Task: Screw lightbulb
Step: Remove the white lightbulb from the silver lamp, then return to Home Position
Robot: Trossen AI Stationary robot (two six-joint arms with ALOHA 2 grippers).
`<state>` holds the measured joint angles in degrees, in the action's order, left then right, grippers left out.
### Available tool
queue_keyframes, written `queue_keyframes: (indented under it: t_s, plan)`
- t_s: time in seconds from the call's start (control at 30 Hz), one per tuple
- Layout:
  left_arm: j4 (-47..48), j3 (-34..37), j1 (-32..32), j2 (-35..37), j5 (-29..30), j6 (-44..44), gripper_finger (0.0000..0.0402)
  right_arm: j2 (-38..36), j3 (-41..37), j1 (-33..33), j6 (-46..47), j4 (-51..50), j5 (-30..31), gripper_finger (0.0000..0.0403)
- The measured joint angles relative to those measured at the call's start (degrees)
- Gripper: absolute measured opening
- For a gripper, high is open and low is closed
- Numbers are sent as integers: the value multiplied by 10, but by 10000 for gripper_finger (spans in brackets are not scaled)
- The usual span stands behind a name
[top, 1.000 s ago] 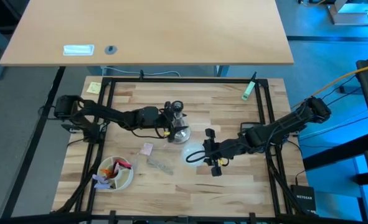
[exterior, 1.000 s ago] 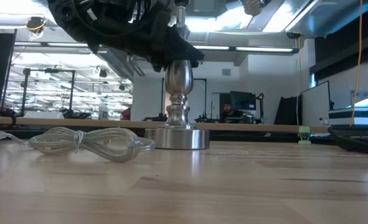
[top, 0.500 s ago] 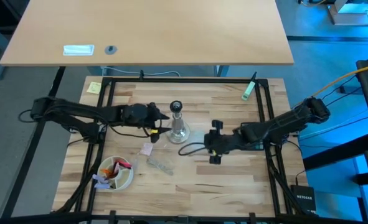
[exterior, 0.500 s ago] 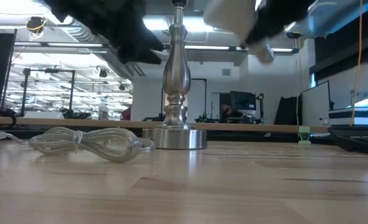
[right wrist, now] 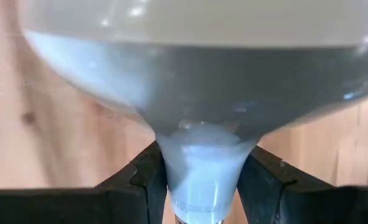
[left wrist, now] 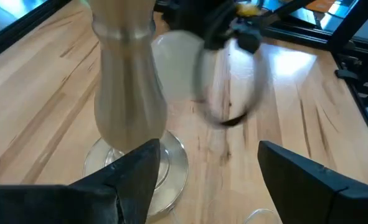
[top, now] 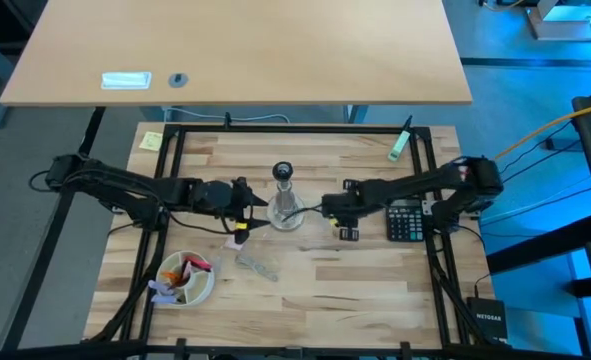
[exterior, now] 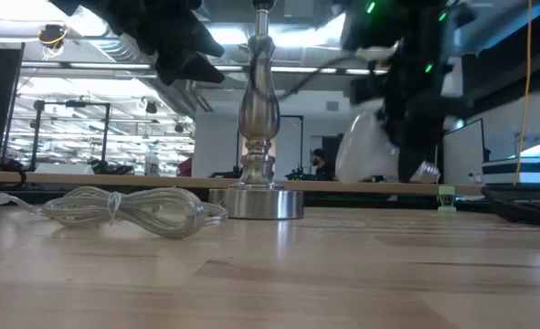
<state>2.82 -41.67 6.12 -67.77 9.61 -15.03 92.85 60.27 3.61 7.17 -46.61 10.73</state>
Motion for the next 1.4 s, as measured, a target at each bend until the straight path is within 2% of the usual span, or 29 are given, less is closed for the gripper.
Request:
queue_keyframes:
  t_s: [0.23, 0.47, 0.73, 0.8, 0.9, 1.07, 1.17, 1.27, 1.4]
  plan:
    - [0, 0, 3, 0, 0, -2, 260, 77, 0, -42, -37, 9, -27, 154]
    - [-1, 0, 2, 0, 1, -1, 260, 101, 1, -40, -44, 25, -29, 218]
    - [-10, 0, 2, 0, 1, -1, 260, 87, 17, -40, -25, -9, -28, 256]
    - [-10, 0, 2, 0, 1, 0, 260, 74, 24, -40, -22, -25, -31, 267]
    - [-10, 0, 2, 0, 1, 0, 260, 54, 36, -40, -17, -60, -76, 283]
    - [-13, 0, 2, 0, 1, 2, 260, 10, 59, -39, -2, -148, -80, 297]
    - [-28, 0, 4, 8, 1, 20, 260, -38, 60, -32, 15, -166, -88, 294]
    - [-52, 0, 13, 33, 2, 55, 260, -110, 42, -14, 17, -129, -81, 279]
    - [-53, 0, 24, 74, 0, 94, 260, -228, -11, 15, 15, -14, -50, 246]
